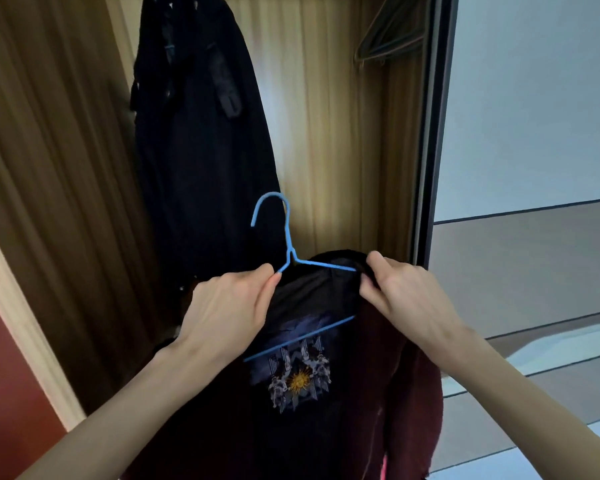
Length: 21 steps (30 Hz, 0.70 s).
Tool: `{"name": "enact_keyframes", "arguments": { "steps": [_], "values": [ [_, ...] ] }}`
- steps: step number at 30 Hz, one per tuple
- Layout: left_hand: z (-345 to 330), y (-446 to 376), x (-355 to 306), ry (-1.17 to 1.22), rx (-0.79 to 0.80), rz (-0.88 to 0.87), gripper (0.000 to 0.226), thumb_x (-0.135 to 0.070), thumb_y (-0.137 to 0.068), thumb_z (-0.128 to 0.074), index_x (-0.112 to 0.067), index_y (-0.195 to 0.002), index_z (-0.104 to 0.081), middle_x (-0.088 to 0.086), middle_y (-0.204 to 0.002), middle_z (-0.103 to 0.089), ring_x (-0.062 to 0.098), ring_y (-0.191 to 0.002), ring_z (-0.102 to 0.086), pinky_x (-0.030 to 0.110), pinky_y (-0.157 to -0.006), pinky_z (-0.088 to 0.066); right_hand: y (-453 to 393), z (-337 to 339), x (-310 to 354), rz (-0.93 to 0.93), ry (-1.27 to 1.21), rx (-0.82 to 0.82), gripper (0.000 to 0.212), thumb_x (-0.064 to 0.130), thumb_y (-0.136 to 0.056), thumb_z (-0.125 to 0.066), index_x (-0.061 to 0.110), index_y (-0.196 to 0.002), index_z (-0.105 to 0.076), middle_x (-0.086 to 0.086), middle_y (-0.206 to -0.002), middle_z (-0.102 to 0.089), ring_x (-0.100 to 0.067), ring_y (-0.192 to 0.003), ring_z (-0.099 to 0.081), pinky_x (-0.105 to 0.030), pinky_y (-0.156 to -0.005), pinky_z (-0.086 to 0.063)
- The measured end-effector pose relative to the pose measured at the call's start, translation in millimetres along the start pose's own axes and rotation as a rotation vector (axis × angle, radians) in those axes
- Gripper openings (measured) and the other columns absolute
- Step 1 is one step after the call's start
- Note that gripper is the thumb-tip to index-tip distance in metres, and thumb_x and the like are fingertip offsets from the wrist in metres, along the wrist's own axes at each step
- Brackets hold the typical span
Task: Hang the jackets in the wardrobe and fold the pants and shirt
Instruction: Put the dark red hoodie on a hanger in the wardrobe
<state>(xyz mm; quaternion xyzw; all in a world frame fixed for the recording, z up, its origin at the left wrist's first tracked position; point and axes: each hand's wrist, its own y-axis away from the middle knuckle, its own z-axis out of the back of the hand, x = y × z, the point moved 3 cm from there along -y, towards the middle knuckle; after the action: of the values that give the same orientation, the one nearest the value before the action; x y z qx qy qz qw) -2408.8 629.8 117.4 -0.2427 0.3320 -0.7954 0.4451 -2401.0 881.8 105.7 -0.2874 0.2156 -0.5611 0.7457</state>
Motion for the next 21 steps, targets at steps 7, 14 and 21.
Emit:
{"name": "enact_keyframes", "arguments": {
  "steps": [7, 14, 21],
  "values": [
    [21, -3, 4, 0.033, -0.138, -0.007, 0.037, -0.037, -0.112, -0.039, -0.022, -0.079, -0.044, -0.006, -0.062, -0.045, 0.015, -0.047, -0.048, 0.035, -0.039, -0.040, -21, 33, 35, 0.442, -0.160, -0.345, 0.021, 0.027, -0.090, -0.065, 0.018, -0.076, -0.053, 0.009, -0.062, -0.045, -0.016, -0.057, -0.042, -0.029, -0.057, -0.034],
    [29, 3, 10, -0.011, -0.223, -0.060, 0.042, -0.037, -0.114, -0.039, -0.018, -0.079, -0.054, -0.007, -0.067, -0.050, 0.012, -0.054, -0.051, 0.036, -0.043, -0.042, -35, 14, 14, 0.367, -0.160, -0.016, 0.043, 0.068, -0.104, -0.031, 0.025, -0.107, -0.040, 0.016, -0.073, -0.041, -0.021, -0.064, -0.056, -0.035, -0.058, -0.044],
    [12, 4, 43, 0.497, 0.176, 0.240, 0.057, -0.078, -0.099, -0.027, -0.033, -0.088, -0.059, -0.011, -0.079, -0.066, 0.008, -0.079, -0.065, 0.035, -0.076, -0.054, -23, 4, -3, 0.217, -0.384, -0.097, 0.043, 0.072, -0.095, -0.052, 0.029, -0.101, -0.058, 0.005, -0.045, -0.035, -0.014, -0.044, -0.045, -0.021, -0.050, -0.027]
  ]
}}
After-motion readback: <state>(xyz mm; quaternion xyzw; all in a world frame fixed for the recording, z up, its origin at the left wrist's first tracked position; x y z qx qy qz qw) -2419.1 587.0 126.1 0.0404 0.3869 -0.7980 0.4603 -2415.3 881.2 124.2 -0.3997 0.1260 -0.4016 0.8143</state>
